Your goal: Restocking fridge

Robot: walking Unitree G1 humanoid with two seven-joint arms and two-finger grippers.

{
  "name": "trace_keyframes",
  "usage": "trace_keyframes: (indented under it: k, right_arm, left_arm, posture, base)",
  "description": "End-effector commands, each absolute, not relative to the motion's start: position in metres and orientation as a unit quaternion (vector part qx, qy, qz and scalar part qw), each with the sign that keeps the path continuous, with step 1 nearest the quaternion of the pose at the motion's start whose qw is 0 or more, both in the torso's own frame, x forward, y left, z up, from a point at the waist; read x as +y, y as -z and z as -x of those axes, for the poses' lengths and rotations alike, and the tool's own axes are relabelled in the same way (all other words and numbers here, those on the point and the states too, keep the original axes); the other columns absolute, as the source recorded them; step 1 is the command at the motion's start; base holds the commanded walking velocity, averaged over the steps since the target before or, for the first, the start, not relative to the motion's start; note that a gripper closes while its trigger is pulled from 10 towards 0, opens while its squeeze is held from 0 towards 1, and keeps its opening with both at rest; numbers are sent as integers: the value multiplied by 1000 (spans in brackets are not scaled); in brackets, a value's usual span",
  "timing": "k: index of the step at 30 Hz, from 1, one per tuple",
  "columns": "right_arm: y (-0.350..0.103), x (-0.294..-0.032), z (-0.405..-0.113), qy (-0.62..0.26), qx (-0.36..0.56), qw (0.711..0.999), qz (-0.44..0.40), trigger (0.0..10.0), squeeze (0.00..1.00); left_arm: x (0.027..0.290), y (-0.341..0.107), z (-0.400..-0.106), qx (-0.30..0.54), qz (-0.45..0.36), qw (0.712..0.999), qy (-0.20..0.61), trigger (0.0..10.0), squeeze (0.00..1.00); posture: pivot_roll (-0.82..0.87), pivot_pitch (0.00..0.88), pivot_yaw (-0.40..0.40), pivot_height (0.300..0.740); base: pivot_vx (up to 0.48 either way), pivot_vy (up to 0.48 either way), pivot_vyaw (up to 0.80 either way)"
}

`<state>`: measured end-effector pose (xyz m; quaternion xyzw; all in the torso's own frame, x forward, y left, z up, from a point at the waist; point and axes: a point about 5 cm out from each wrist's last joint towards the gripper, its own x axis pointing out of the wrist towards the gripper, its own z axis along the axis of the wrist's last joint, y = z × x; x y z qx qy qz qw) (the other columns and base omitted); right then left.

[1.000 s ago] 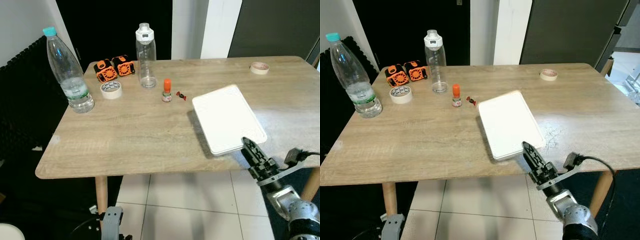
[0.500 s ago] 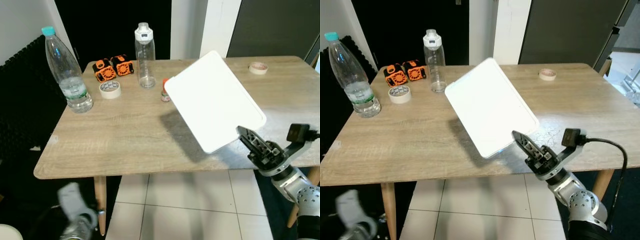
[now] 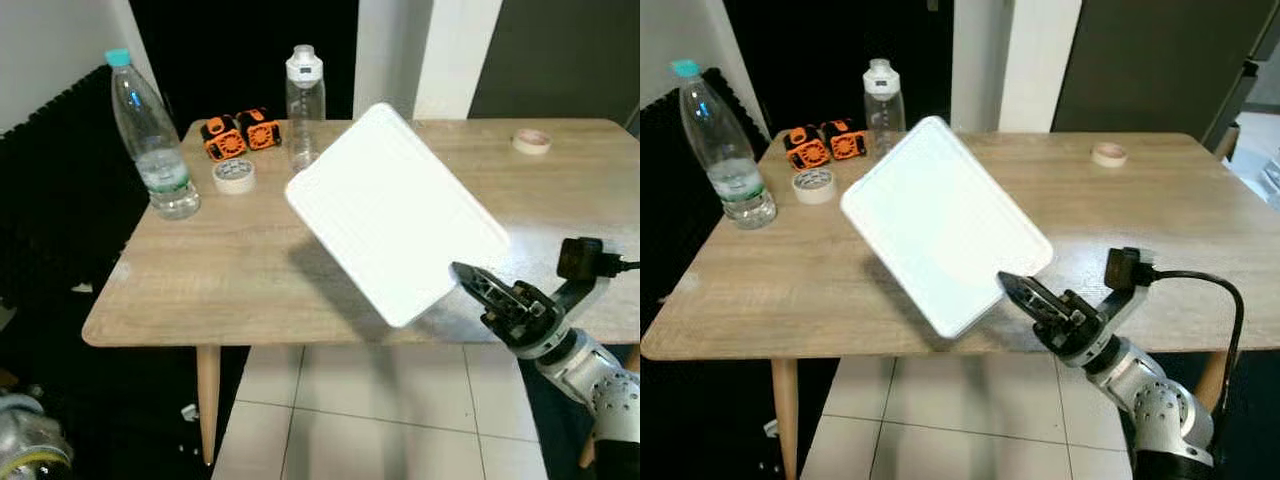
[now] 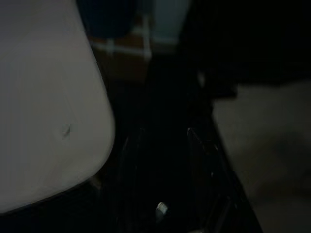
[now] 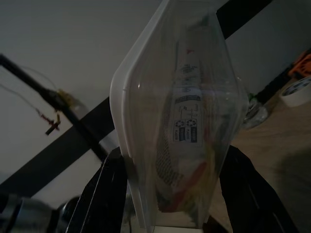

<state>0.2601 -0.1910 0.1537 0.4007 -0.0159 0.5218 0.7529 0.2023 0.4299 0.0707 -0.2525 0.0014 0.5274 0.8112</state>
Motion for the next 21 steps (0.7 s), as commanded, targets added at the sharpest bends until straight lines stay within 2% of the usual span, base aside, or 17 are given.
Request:
trace_keyframes:
  k: [1,2,3,4,5,7,8,10,11,12,13,15,16,17,21]
  right_arm:
    - [-160,-191,-258,-534,-29,745,-398,0,0]
    - [-160,-190,-258,-535,-27,745,-397,0,0]
    - [-160,-189,-257,-537,-25,743,-398,0,0]
    - [-160,-189,-257,-537,-25,743,-398,0,0]
    - [-161,-186,-255,-542,-23,739,-399,0,0]
    - [-163,-184,-253,-551,-25,731,-402,0,0]
    - [-163,-184,-253,-551,-25,731,-402,0,0]
    - [-167,-183,-253,-558,-34,721,-409,0,0]
    - [-167,-183,-253,-558,-34,721,-409,0,0]
    - [-170,-182,-252,-564,-39,715,-410,0,0]
    - [-170,-182,-252,-564,-39,715,-410,0,0]
    - [-177,-177,-249,-585,-43,701,-407,0,0]
    - [-177,-177,-249,-585,-43,701,-407,0,0]
    - [-182,-173,-246,-602,-42,689,-402,0,0]
    - [-185,-171,-245,-609,-43,685,-397,0,0]
  left_arm:
    - [442,-95,-208,-53,250,819,-514,10000,0]
    - [444,-108,-215,-81,256,826,-496,10000,0]
    - [445,-126,-228,-125,269,839,-456,10000,133]
    - [445,-126,-228,-125,269,839,-456,10000,133]
    - [439,-150,-249,-182,291,865,-367,10000,1000]
    - [426,-185,-274,-259,309,886,-230,10000,1000]
    - [426,-185,-274,-259,309,886,-230,10000,1000]
    - [416,-200,-285,-293,325,887,-145,10000,1000]
    - [416,-200,-285,-293,325,887,-145,10000,1000]
    - [408,-206,-289,-308,334,886,-92,10000,1000]
    - [408,-206,-289,-308,334,886,-92,10000,1000]
    - [381,-213,-299,-315,331,888,60,10000,1000]
    - [381,-213,-299,-315,331,888,60,10000,1000]
    - [360,-211,-304,-302,337,878,159,10000,1000]
    - [346,-205,-305,-288,345,867,216,10000,1000]
  posture:
    - [16,0,-5,740]
    - [16,0,-5,740]
    - [25,0,-10,740]
    - [25,0,-10,740]
    - [25,0,-10,740]
    - [25,0,-10,740]
    - [25,0,-10,740]
    - [25,0,-10,740]
    - [25,0,-10,740]
    - [28,0,-10,740]
    - [28,0,-10,740]
    - [28,0,-10,740]
    - [28,0,-10,740]
    - [28,0,-10,740]
    - [27,0,-12,740]
  base:
    - [0,0,0]
    - [0,0,0]
    - [0,0,0]
    - [0,0,0]
    - [0,0,0]
    - [0,0,0]
    - [0,0,0]
    - [0,0,0]
    - [0,0,0]
    - [0,0,0]
    - [0,0,0]
    - [0,0,0]
    - [0,0,0]
    - [0,0,0]
    - [0,0,0]
